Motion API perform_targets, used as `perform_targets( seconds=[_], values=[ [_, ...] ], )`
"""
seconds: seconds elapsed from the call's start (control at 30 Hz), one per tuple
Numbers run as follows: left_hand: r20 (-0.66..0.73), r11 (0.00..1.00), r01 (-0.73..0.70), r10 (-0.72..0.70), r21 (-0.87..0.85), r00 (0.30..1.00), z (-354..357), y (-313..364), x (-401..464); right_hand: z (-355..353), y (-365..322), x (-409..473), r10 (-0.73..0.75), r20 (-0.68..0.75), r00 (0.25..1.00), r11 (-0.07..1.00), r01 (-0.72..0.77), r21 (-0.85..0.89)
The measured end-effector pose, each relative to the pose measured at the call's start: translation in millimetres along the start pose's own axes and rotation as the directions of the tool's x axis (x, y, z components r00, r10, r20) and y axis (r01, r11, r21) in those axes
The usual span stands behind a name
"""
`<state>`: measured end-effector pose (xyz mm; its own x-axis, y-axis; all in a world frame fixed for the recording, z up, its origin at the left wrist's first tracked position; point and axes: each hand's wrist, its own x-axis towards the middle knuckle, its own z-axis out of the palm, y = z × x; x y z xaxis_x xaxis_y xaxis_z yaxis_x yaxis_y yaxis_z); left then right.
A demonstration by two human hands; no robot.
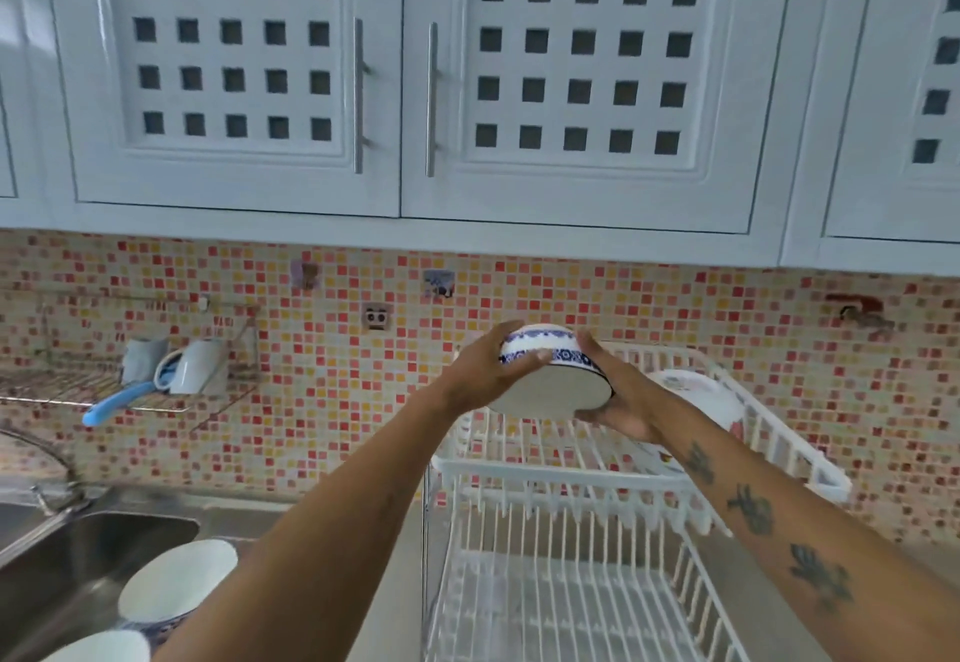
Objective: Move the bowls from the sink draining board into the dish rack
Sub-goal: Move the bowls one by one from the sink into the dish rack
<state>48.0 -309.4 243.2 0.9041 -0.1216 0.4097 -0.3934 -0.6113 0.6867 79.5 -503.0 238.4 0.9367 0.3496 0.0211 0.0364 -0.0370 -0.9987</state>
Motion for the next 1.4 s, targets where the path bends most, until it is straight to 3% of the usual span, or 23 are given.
perform_targets(
  seconds=[0.17,0.4,0.53,0.7,0.97,1.2,1.4],
  values=[
    [0.123,0.992,0.025,-0.040,0.122,0.992,4,-16,-1,-18,20,13,0.081,0.159,0.984,0.985,-0.054,-0.165],
    [0.190,0.956,0.010,-0.068,0.293,0.979,9,-17,-7,-18,26,18,0.053,0.258,0.965,0.944,0.036,-0.328],
    [0.230,0.872,-0.031,-0.094,0.488,0.969,15,-18,-9,-12,31,16,0.069,0.237,0.969,0.840,0.072,-0.537],
    [0.239,0.807,-0.025,-0.145,0.590,0.960,25,-17,-12,-7,35,14,0.053,0.229,0.972,0.724,0.120,-0.679],
    [0.228,0.837,-0.016,-0.131,0.547,0.965,31,-23,-16,-5,37,15,0.070,0.227,0.971,0.668,0.124,-0.734],
    [0.301,0.789,-0.024,-0.206,0.614,0.931,19,-4,5,-3,9,22,0.102,0.221,0.970,0.447,0.154,-0.881],
    [0.373,0.765,-0.016,-0.296,0.643,0.879,20,-7,8,6,20,28,0.131,0.223,0.966,0.453,0.142,-0.880]
  ],
)
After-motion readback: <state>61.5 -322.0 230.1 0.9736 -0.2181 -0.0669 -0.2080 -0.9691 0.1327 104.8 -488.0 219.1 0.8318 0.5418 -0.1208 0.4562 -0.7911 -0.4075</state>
